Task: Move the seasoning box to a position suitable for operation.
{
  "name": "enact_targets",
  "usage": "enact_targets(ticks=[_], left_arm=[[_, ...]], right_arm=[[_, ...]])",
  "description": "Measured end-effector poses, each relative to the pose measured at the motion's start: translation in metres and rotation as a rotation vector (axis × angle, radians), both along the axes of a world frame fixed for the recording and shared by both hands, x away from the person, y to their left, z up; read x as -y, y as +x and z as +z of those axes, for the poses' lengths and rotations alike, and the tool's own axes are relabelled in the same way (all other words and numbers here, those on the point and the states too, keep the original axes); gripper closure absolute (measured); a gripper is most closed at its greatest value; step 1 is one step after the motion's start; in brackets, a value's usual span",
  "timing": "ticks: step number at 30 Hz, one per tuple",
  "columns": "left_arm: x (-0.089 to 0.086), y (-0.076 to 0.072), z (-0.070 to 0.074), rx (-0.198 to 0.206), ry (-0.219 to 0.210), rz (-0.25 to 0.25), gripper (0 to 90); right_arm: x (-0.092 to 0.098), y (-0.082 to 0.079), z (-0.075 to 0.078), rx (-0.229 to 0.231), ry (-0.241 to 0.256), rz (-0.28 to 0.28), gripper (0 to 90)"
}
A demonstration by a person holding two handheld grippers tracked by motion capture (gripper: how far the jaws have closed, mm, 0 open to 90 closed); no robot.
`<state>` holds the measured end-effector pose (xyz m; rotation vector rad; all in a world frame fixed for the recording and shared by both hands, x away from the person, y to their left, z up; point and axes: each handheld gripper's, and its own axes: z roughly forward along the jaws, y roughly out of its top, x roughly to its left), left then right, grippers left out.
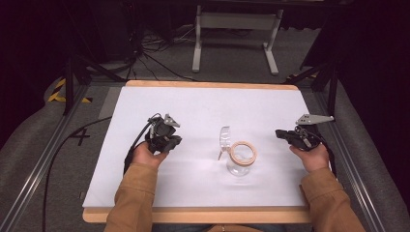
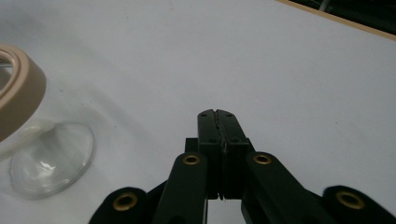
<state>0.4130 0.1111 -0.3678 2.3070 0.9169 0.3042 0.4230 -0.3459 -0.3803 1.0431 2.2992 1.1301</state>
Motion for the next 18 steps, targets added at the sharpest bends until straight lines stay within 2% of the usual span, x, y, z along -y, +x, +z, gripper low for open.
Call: enact_targets(ticks=[4, 12, 18], left_arm=[[0.003, -0.001, 0.0, -0.008, 0.021, -0.008, 86.3], [0.005, -0.003, 0.003, -0.008, 0.007, -0.025, 85.3], [0.009, -0.008, 0.009, -0.01, -0.008, -0.042, 82.9]], right_arm=[[-0.008, -0.002, 0.002, 0.006, -0.015, 0.022, 89.7], [-0.011, -0.002, 0.001, -0.007, -0.007, 0.049, 89.6], [-0.022, -0.003, 0.0, -0.019, 0.007, 0.102, 89.6]])
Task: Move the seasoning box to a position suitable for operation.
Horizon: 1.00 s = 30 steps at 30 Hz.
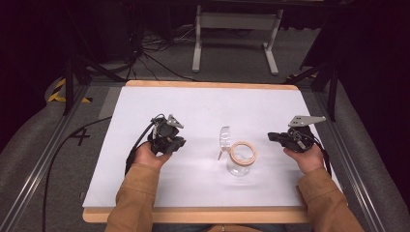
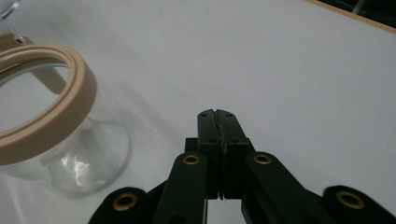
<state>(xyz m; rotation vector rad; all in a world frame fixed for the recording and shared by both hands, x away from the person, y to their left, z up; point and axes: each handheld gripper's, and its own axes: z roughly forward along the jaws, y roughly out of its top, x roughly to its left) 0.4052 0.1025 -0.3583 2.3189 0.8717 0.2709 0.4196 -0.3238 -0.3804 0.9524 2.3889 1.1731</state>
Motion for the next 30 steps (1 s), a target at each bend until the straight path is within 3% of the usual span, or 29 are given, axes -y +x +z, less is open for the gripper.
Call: enact_targets(ticks=[5, 10, 15, 30], left_arm=[[0.005, -0.006, 0.008, 0.005, -0.003, -0.034, 81.4], [0.01, -0.01, 0.014, 0.008, -0.002, -0.046, 78.7], [0.012, -0.013, 0.017, 0.013, -0.005, -0.051, 76.7], [0.014, -0.013, 0.016, -0.01, -0.006, -0.057, 75.1]], right_arm=[[-0.013, 0.0, -0.006, -0.024, -0.003, 0.05, 89.6], [-0.032, 0.0, -0.021, -0.045, -0.076, 0.112, 89.5], [-0.042, 0.0, -0.028, -0.056, -0.107, 0.141, 89.4], [-0.055, -0.005, -0.031, -0.061, -0.111, 0.204, 89.4]])
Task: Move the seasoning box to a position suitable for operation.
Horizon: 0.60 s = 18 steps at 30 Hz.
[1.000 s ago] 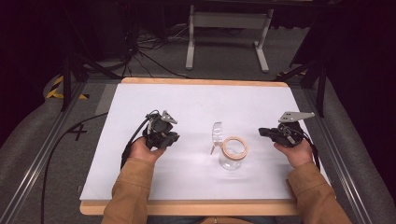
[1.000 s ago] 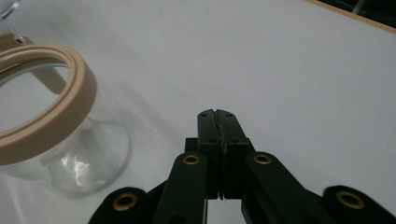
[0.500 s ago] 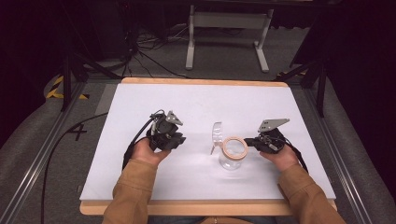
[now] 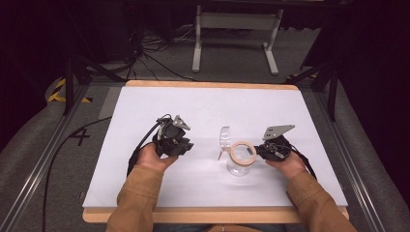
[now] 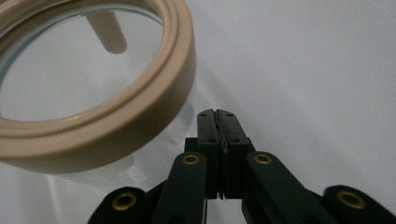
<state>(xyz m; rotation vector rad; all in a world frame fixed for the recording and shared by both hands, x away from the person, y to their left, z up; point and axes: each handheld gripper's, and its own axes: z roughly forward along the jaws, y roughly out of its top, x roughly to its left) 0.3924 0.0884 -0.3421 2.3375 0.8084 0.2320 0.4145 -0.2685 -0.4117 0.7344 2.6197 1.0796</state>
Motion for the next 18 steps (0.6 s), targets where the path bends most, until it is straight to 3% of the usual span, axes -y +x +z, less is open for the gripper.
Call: enact_targets(ticks=[18], left_arm=[[0.002, 0.0046, -0.0007, -0.012, 0.001, -0.006, 74.7]], right_arm=[[-0.0007, -0.0055, -0.0012, -0.024, -0.021, 0.021, 89.6]])
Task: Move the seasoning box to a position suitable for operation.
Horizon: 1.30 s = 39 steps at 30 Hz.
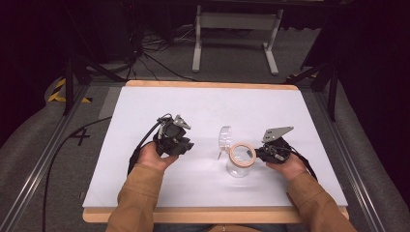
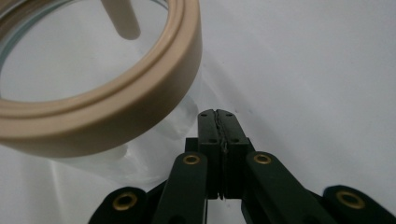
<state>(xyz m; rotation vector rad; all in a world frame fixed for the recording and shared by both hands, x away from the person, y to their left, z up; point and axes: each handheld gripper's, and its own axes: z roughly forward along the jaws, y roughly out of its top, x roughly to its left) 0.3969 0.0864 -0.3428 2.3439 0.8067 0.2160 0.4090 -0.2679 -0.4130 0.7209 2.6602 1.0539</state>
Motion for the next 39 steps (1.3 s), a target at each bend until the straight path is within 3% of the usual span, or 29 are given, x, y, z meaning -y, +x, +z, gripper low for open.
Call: enact_targets(ticks=[17, 31, 39], left_arm=[[0.015, 0.013, 0.002, -0.005, -0.011, -0.042, 72.7], [0.012, 0.018, 0.001, -0.026, -0.02, -0.038, 72.0], [0.011, 0.018, 0.001, -0.029, -0.018, -0.04, 72.2]], right_arm=[[-0.004, -0.027, 0.002, -0.006, -0.027, 0.047, 89.6], [-0.033, -0.05, 0.003, -0.038, -0.047, 0.186, 89.5], [-0.048, -0.058, 0.002, -0.033, -0.065, 0.222, 89.5]])
